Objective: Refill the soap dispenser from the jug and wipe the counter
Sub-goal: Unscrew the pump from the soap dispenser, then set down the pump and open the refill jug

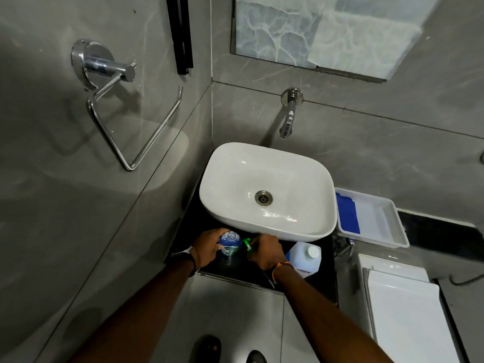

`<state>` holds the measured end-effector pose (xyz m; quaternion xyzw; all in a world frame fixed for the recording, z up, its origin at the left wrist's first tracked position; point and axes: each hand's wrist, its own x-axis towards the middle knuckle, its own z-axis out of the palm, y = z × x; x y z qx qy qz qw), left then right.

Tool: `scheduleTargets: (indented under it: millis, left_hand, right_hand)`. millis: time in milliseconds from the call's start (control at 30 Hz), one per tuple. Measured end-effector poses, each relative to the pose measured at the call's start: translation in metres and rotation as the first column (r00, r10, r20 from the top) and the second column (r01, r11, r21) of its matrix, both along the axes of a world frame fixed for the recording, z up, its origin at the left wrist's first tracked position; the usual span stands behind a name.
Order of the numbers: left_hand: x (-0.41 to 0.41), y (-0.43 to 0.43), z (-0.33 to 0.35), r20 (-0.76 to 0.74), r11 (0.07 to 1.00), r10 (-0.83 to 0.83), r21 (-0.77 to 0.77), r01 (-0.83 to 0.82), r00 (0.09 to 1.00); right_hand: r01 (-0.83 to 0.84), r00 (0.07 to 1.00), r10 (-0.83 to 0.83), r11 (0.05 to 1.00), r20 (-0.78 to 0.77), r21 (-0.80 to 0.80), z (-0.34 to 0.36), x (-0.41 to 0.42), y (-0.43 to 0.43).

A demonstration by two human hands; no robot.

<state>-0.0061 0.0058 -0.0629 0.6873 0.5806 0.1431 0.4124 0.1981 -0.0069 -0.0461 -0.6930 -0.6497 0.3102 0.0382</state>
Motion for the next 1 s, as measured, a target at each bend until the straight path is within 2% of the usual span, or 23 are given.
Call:
scheduleTargets:
  millis: [367,667,767,900,1000]
  left_hand:
    - [-0.006,-0.001,-0.013,0.063,1.0,0.016,0.002,-0.016,0.998]
    - [-0.007,0.001,-0.016,0.117,0.998,0.04,-0.052,-0.034,0.992]
    - [-0.01,0.0,-0.019,0.142,0.994,0.073,-0.086,-0.061,0.987]
    - [-0.012,-0.008,-0.023,0.175,0.987,0.129,-0.122,-0.108,0.976]
    - [-0.015,-0.025,-0.027,0.154,0.969,0.243,-0.078,-0.233,0.958]
  right_hand:
    - [-0.022,0.991,0.017,0.999,0.13,0.036,-0.042,-0.007,0.004]
    - [-0.03,0.995,0.023,0.997,0.096,0.077,-0.043,0.002,0.002]
    - [0.011,0.993,-0.024,0.993,0.115,0.114,-0.041,0.006,-0.008]
    - [0.124,0.99,-0.135,0.969,0.038,0.215,-0.037,0.018,-0.033]
    - [0.174,0.985,-0.17,0.943,-0.039,0.285,-0.037,0.029,-0.065]
